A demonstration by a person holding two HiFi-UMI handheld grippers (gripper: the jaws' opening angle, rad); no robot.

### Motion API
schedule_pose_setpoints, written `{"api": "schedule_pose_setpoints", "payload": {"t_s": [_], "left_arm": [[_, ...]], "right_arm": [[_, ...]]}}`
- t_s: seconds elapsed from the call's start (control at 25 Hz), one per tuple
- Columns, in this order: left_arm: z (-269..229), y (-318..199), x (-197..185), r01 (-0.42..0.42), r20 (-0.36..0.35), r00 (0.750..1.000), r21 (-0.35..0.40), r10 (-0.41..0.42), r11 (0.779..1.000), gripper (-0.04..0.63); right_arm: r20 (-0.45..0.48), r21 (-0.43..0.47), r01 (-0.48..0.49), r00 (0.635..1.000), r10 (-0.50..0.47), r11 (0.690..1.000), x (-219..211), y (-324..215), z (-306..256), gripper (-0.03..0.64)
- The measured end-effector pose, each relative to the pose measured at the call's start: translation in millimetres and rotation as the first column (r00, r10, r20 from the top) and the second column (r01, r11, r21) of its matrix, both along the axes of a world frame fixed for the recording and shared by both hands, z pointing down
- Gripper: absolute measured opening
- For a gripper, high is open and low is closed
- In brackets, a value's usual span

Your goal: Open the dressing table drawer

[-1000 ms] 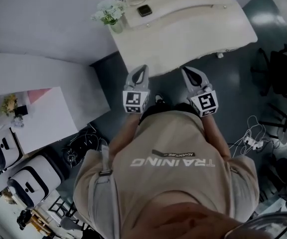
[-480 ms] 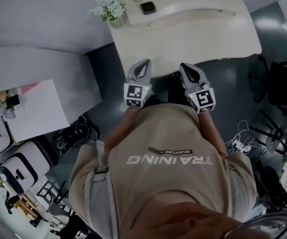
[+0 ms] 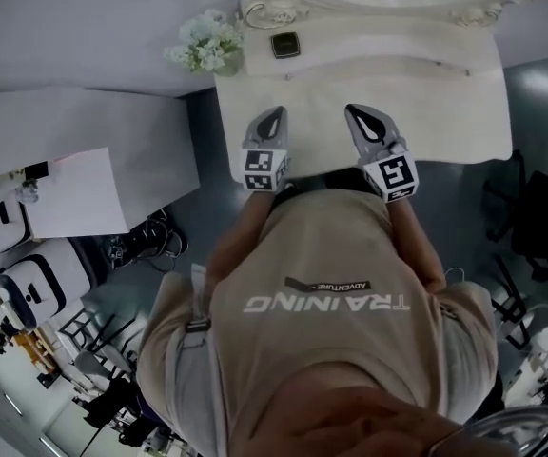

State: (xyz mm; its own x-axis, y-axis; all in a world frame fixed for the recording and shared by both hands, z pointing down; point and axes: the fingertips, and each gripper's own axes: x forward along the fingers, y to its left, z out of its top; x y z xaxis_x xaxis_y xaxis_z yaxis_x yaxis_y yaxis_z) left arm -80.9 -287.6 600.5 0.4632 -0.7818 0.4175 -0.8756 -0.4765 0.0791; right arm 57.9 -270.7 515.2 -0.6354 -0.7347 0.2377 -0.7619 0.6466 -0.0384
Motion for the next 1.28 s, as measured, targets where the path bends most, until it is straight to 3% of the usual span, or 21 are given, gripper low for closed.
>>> {"api": "schedule_pose_setpoints", "payload": {"t_s": [0.2, 0.56, 0.64, 0.72, 1.28], "left_arm": [[19.2, -41.4, 15.0, 0.103, 0.047, 0.994, -0.021, -0.102, 0.994, 0.009], [82.5, -69.6, 12.4, 0.241, 0.134, 0.967, -0.179, -0.218, 0.954, 0.013], [93.4, -76.7, 11.0, 0.273, 0.148, 0.958, -0.207, -0.246, 0.939, 0.112], [102.1, -81.3, 9.3, 0.304, 0.146, 0.950, -0.227, -0.276, 0.925, 0.114], [111.6, -108.7, 11.0, 0.371, 0.155, 0.926, -0.213, -0.343, 0.904, 0.100]], "right_arm": [[0.005, -0.008, 0.088, 0.996, -0.088, 0.996, 21.8, -40.5, 13.2, 0.003], [0.020, -0.054, 0.157, 0.988, -0.156, 0.986, 37.4, -66.0, 33.9, 0.003], [0.017, -0.066, 0.156, 0.988, -0.155, 0.986, 43.3, -67.5, 39.4, 0.003], [0.010, -0.079, 0.155, 0.988, -0.155, 0.985, 48.3, -66.8, 43.2, 0.003], [-0.002, -0.091, 0.161, 0.987, -0.162, 0.983, 67.3, -75.4, 49.4, 0.003]]}}
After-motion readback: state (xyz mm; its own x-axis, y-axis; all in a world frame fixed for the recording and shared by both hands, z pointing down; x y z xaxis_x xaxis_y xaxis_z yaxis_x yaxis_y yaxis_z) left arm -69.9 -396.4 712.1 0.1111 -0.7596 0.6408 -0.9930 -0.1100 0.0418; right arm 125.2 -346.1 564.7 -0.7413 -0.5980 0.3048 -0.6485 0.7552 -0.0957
